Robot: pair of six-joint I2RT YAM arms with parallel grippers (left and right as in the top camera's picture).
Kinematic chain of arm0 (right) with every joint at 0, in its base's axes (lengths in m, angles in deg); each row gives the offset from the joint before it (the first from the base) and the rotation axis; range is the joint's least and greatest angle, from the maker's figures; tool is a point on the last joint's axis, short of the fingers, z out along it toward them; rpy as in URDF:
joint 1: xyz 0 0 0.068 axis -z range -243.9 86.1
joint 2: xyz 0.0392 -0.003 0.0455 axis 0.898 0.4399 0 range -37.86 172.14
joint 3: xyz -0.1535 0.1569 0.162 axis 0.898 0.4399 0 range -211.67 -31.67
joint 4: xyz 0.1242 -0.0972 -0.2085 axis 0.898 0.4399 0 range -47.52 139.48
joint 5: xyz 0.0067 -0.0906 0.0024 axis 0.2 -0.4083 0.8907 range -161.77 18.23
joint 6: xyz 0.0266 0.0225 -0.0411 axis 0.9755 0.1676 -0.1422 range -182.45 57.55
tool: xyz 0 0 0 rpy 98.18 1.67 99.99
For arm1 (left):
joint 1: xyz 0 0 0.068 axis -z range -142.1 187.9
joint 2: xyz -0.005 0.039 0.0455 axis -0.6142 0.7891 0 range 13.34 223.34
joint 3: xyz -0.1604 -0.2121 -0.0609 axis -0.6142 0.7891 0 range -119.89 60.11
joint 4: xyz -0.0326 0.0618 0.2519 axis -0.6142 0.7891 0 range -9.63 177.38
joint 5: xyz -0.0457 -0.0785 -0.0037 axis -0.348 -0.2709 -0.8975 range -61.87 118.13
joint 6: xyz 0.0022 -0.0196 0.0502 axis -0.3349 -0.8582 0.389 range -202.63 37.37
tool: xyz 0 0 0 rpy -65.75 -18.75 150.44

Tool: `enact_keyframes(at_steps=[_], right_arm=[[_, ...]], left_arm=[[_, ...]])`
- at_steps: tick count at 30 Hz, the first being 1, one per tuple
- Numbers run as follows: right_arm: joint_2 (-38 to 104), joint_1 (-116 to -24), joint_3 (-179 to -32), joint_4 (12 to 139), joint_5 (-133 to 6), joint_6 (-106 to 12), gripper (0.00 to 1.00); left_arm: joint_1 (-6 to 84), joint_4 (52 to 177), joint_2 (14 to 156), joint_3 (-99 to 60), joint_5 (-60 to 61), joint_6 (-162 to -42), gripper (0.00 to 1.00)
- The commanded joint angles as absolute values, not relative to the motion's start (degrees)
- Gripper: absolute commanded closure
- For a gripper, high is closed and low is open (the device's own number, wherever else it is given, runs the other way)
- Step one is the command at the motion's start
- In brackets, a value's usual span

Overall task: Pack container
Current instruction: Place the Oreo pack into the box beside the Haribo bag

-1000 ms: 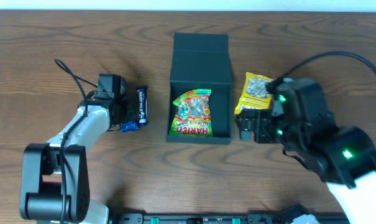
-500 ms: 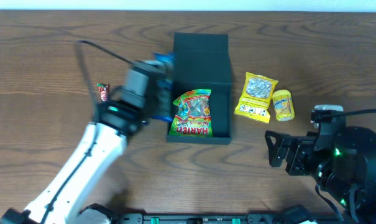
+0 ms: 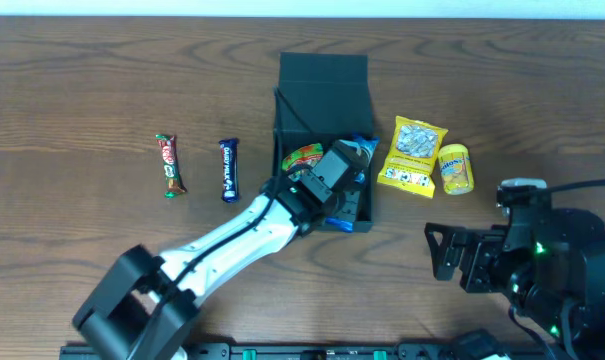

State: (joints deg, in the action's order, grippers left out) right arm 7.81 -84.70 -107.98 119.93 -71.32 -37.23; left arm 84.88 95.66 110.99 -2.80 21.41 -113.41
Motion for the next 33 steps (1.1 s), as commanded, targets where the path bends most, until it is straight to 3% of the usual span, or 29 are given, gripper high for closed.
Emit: enact_keyframes(at_steps=[1, 9, 21, 22, 24, 25, 33], right_arm=[[7.44, -84.17, -107.74, 120.32, -71.06, -36.58, 0.01], [7.44, -84.17, -107.74, 120.35, -71.06, -36.58, 0.01], [7.44, -84.17, -107.74, 120.72, -71.06, -36.58, 0.01], [7.44, -84.17, -107.74, 120.85, -71.06, -36.58, 0.01], [7.44, -84.17, -107.74, 121.04, -71.06, -36.58, 0.01], [7.44, -84.17, -107.74, 121.15, -71.06, -36.58, 0.01], [7.44, -84.17, -107.72, 121.77, -72.04, -36.62, 0.01]], left_arm=[[85.23, 94.40, 111.86, -3.37, 21.32, -121.78, 0.94], [85.23, 93.28, 112.37, -3.37, 23.73, -130.42, 0.94], [85.23, 89.65, 112.45, -3.37, 23.62, -128.67, 0.94], [85.23, 89.65, 112.45, -3.37, 23.49, -128.34, 0.85], [85.23, 89.70, 112.45, -3.37, 22.57, -127.18, 0.25], [85.23, 89.72, 112.45, -3.37, 22.26, -126.46, 0.05], [85.16, 90.31, 111.01, -3.39, 20.62, -120.93, 0.05]])
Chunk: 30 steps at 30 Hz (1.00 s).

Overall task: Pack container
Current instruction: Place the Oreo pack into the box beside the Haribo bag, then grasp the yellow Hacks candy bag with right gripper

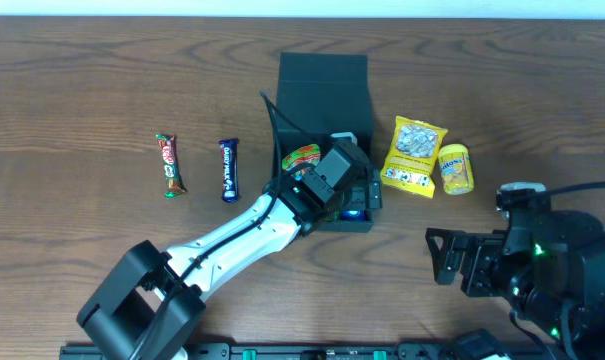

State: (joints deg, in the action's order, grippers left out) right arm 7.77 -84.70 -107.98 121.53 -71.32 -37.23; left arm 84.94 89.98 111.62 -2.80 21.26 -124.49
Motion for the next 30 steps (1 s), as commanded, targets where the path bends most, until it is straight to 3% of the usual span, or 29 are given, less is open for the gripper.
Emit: enact_keyframes(at_steps=[1, 6, 13, 19, 25, 30], right_arm=[[7.46, -84.17, -107.72, 121.79, -73.57, -36.62, 0.01], [8.19, -84.17, -106.06, 120.32, -81.90, -36.58, 0.01], [14.20, -84.17, -99.54, 110.77, -79.41, -36.05, 0.01], [32.77, -81.84, -98.26, 98.42, -80.98, -35.00, 0.02], [48.23, -77.07, -98.36, 89.46, -78.49, -31.20, 0.13], [58.46, -75.80, -98.36, 81.24, -76.31, -31.18, 0.15]], left_arm=[[85.16, 90.83, 110.29, -3.39, 20.62, -120.01, 0.05], [82.67, 98.20, 101.17, -3.39, 25.30, -116.65, 0.05], [71.26, 114.02, 83.32, -3.39, 25.39, -113.37, 0.05], [66.74, 124.38, 68.48, -3.37, 25.17, -106.66, 0.05], [66.74, 132.41, 63.47, -3.37, 25.37, -106.35, 0.05], [66.74, 135.27, 62.92, -3.37, 25.34, -105.26, 0.05]])
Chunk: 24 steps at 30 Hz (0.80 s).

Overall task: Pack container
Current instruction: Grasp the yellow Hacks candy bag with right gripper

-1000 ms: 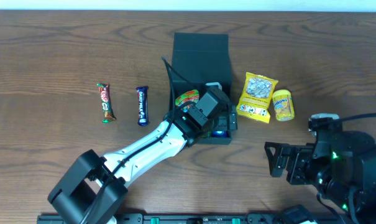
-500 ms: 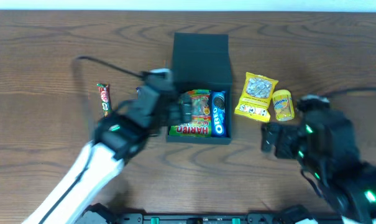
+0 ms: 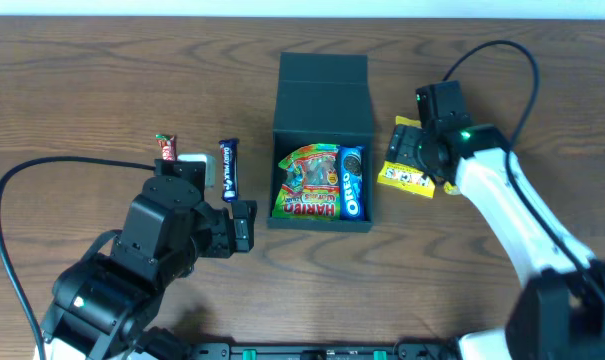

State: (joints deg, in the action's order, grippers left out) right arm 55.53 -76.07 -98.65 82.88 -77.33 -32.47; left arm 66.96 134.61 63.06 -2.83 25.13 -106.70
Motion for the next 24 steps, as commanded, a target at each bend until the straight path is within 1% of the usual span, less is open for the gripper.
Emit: enact_keyframes(at_steps=[1, 6, 10, 13, 16, 20, 22, 23, 24], right_arm=[[59.99, -75.80, -98.36, 80.04, -76.68, -31.18, 0.15], [65.45, -75.80, -98.36, 76.59, -80.98, -29.45, 0.13], [69.34, -75.34, -98.36, 74.95, -81.47, -28.62, 0.11], [71.94, -75.13, -98.36, 73.97, -81.44, -28.60, 0.12], [73.91, -74.89, -98.36, 73.92, -81.42, -28.60, 0.20], [74.78, -74.91, -98.36, 74.62, -81.22, -28.62, 0.39], [74.37, -74.91, -98.47, 74.80, -81.03, -28.64, 0.45], [74.13, -74.89, -98.74, 75.17, -80.94, -28.64, 0.53], [73.76, -74.89, -99.17, 75.78, -80.74, -28.67, 0.58]], left_arm=[[66.74, 135.44, 62.92, -3.37, 25.34, -105.28, 0.05], [66.74, 135.57, 62.92, -3.37, 25.34, -105.28, 0.05], [66.74, 135.84, 62.92, -3.37, 25.34, -105.04, 0.05], [66.74, 135.82, 62.95, -3.37, 25.37, -104.87, 0.05], [66.74, 135.86, 62.95, -3.37, 25.37, -104.87, 0.05], [66.74, 135.84, 62.97, -3.37, 25.39, -104.87, 0.05], [66.74, 135.84, 63.08, -3.37, 25.39, -104.87, 0.05], [66.74, 135.82, 63.14, -3.37, 25.39, -104.87, 0.05], [66.74, 135.84, 63.14, -3.37, 25.39, -104.87, 0.05]])
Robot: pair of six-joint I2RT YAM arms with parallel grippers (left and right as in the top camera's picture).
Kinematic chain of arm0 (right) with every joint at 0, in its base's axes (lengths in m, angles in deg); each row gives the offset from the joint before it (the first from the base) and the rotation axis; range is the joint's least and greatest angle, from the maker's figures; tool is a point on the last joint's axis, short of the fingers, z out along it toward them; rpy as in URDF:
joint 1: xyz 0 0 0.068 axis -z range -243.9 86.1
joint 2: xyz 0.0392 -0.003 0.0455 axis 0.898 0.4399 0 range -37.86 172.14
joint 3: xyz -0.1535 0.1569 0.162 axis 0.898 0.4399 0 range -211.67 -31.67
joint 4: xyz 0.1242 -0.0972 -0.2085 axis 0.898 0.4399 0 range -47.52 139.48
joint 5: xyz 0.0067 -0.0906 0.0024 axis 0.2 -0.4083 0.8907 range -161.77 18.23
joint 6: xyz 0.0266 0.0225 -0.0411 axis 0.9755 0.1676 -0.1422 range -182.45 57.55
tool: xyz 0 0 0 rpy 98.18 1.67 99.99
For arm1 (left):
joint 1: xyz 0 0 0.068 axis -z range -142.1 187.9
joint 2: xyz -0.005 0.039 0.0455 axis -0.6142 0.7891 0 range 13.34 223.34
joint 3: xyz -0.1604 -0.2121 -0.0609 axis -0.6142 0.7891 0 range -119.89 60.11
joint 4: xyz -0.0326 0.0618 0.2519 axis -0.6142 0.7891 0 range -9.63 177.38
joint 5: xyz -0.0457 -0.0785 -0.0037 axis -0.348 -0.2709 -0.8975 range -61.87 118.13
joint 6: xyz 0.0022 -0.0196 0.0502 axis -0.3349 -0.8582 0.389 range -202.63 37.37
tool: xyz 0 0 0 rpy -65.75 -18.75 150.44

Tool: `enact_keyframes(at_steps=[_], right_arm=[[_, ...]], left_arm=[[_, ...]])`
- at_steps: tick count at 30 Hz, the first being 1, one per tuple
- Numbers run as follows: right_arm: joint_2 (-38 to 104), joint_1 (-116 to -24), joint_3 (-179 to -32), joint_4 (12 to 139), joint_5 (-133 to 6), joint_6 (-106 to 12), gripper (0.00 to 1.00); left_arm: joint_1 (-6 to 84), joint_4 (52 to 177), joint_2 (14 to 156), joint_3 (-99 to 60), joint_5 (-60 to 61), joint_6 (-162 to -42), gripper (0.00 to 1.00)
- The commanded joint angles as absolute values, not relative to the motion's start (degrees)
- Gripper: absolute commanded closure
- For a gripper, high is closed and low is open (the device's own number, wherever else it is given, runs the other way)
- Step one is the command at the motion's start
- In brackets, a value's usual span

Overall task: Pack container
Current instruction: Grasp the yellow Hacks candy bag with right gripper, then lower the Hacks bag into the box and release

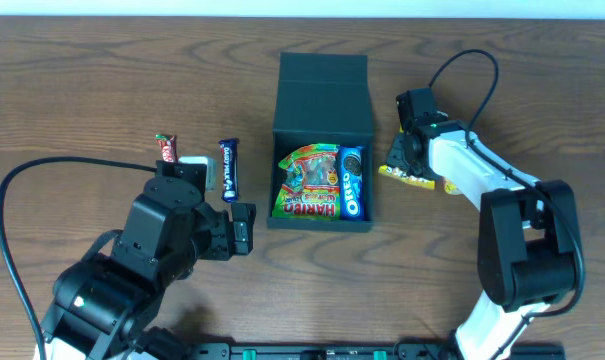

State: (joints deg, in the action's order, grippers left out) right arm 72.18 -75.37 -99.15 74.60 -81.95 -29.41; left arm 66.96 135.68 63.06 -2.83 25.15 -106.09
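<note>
The black box (322, 95) stands open at mid-table, its lid tipped back. A Haribo bag (310, 182) and a blue Oreo pack (351, 185) lie inside it. My right gripper (406, 152) is down on the top of the yellow snack bag (400, 172), just right of the box; its jaws are hidden by the wrist. A small yellow pack (450, 186) peeks out from under that arm. My left gripper (241, 227) sits open and holds nothing, low at the left, below the blue chocolate bar (228, 168). The red bar (165, 144) is partly covered by the left arm.
The left arm's bulk (132, 270) fills the near left of the wooden table (542, 80). A black cable (462, 75) loops above the right arm. The right arm's base stands at the near right edge.
My right arm has drawn in, its wrist now lower and closer to the box over the yellow bag, covering more of it. The left arm and the box contents have not moved.
At first my left gripper was inside the box with the blue pack while the right arm rested near right. It stayed in the box a second later. Then the left arm was back at the near left, Haribo and Oreo lay packed, and the right arm reached the yellow bag.
</note>
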Motion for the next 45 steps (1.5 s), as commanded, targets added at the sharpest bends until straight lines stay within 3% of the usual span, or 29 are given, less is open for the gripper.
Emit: enact_keyframes(at_steps=[1, 11, 16, 23, 30, 40, 41, 43, 45], right_arm=[[73.32, -74.84, -99.89, 76.68, -80.68, -28.64, 0.63], [66.28, -75.13, -117.88, 95.76, -80.48, -29.76, 0.98], [60.82, -77.77, -123.98, 102.29, -78.80, -29.96, 0.99], [55.81, -89.68, -124.18, 103.52, -73.01, -29.58, 0.97], [60.53, -101.09, -123.74, 101.64, -75.19, -24.16, 0.96], [70.54, -107.58, -123.74, 100.28, -75.43, -20.40, 0.96], [71.46, -107.85, -123.74, 100.13, -75.45, -19.68, 0.90], [72.64, -107.87, -123.74, 100.13, -75.41, -19.00, 0.59], [73.23, -107.82, -123.74, 100.13, -75.41, -18.70, 0.53]], left_arm=[[66.74, 135.84, 63.14, -3.37, 25.39, -104.87, 0.05], [66.74, 135.82, 63.14, -3.37, 25.80, -104.87, 0.05], [66.74, 135.05, 63.08, -3.37, 25.59, -104.91, 0.05], [66.78, 132.56, 61.39, -3.39, 22.09, -104.93, 0.05], [66.78, 132.69, 57.88, -3.39, 17.48, -104.95, 0.05], [66.78, 134.26, 53.66, -3.39, 17.52, -105.09, 0.05], [66.78, 134.55, 53.66, -3.39, 17.52, -105.09, 0.05], [66.78, 135.01, 53.66, -3.39, 17.52, -105.11, 0.05], [66.78, 135.49, 53.66, -3.39, 17.54, -105.09, 0.05]])
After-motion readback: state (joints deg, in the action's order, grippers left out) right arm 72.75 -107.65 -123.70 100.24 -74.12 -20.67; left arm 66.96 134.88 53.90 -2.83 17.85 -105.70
